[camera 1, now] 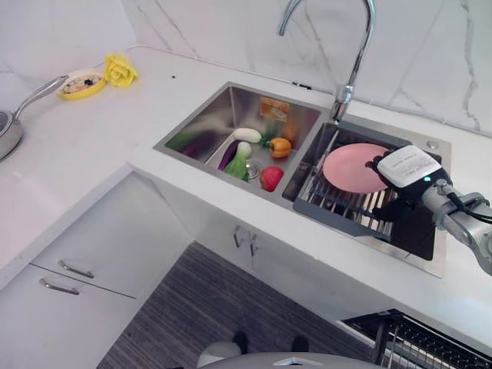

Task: Place the dishes in the dishwasher.

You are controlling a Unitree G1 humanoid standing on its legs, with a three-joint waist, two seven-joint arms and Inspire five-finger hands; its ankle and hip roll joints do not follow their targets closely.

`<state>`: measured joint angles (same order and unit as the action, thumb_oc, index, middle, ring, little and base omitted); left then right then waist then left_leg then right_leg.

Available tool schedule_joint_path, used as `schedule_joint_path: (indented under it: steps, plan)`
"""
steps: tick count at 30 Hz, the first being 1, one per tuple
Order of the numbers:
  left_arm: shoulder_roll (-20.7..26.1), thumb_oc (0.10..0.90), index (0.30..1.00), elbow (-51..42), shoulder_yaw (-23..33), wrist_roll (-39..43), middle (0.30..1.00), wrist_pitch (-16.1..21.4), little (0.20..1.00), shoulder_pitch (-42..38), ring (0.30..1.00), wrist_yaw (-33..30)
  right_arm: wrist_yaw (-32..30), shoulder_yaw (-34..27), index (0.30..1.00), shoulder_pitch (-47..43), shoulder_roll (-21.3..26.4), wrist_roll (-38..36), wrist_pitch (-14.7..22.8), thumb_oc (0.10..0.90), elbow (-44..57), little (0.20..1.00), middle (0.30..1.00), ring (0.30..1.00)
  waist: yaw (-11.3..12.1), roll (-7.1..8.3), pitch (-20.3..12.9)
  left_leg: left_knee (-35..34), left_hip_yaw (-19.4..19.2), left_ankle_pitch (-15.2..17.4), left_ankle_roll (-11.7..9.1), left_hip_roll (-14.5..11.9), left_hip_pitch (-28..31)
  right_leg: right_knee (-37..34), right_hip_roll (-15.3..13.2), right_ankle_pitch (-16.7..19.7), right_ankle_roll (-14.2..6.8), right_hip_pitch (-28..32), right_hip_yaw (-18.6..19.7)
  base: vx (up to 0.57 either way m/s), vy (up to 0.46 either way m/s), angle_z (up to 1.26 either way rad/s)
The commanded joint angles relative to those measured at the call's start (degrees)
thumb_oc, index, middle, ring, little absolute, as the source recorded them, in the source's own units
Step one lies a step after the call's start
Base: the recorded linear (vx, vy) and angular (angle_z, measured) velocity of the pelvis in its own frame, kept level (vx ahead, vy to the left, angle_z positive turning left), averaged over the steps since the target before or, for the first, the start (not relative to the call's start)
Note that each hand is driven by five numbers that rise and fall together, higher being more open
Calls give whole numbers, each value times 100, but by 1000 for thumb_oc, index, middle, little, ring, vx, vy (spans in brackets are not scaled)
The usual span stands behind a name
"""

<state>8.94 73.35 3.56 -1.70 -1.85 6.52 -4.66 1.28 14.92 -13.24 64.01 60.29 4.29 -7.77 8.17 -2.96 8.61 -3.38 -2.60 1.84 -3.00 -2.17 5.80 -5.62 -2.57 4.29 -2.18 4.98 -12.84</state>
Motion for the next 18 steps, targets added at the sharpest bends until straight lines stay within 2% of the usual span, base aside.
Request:
schedule_joint_path:
  steps: [1,12,18]
  plan:
    - [436,800,900,196,-229,154,900,-26,900,-54,900,-170,-611,37,900,-842,-237,500,-693,800,-204,900,900,900,171,533,-242,-162,-19,-296,-379,-332,-344,99,-949,-316,-879,275,-14,0,0,0]
    - [362,800,900,189,-327,203,900,33,900,-60,900,-313,-1157,-39,900,-705,-940,1086,-1250,800,-824,900,900,900,213,435,-197,-162,69,-318,-397,-330,-411,80,-935,-323,-864,265,-89,-3,-2,6]
    - [354,800,900,173,-374,210,900,80,900,-76,900,-361,-1438,45,900,-766,-1090,1352,-1398,800,-927,900,900,900,232,409,-207,-162,78,-318,-401,-323,-402,71,-934,-317,-863,278,-90,0,0,0]
